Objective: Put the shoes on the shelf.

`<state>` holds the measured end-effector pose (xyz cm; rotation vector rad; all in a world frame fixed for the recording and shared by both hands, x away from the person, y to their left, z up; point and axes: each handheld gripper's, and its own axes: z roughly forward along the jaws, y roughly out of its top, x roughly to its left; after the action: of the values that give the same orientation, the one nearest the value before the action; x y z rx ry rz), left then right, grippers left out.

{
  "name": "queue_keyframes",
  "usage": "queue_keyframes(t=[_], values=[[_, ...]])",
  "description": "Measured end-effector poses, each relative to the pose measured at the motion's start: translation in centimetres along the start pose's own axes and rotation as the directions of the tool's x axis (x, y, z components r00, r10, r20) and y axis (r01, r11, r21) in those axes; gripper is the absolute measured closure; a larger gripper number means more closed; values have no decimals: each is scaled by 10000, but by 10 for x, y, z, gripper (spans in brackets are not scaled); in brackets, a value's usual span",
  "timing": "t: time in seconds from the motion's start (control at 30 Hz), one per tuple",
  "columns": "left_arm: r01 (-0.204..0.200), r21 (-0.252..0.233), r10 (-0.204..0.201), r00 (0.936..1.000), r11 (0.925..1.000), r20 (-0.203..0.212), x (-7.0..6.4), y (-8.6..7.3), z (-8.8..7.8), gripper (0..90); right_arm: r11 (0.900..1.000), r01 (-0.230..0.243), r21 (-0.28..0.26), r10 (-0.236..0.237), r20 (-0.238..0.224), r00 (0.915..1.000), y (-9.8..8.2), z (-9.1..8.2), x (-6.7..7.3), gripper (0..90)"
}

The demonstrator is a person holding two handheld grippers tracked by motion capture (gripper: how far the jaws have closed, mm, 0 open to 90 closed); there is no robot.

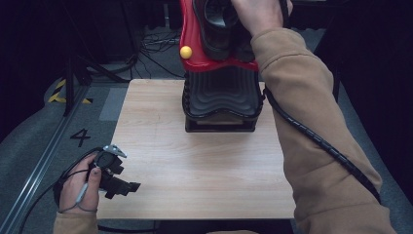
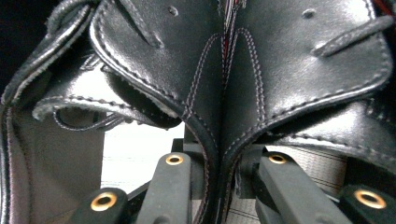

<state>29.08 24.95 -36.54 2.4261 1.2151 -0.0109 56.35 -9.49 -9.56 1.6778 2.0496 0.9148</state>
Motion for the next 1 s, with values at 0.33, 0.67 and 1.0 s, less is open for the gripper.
queue_keyframes(t=[0.33,0.67,1.0], values=[[34,-82,-34,10000,10000,0,0,-2,-2,169,9997,-172,-186,166,-317,9994,4,3,-5,797],[89,-50,-89,10000,9999,-40,0,-2,-2,169,9995,87,-301,-91,-128,9999,5,8,-6,763],[35,-87,-35,10000,10000,-55,-2,-1,-4,169,9999,16,-172,-27,-632,9980,-1,3,-11,604]])
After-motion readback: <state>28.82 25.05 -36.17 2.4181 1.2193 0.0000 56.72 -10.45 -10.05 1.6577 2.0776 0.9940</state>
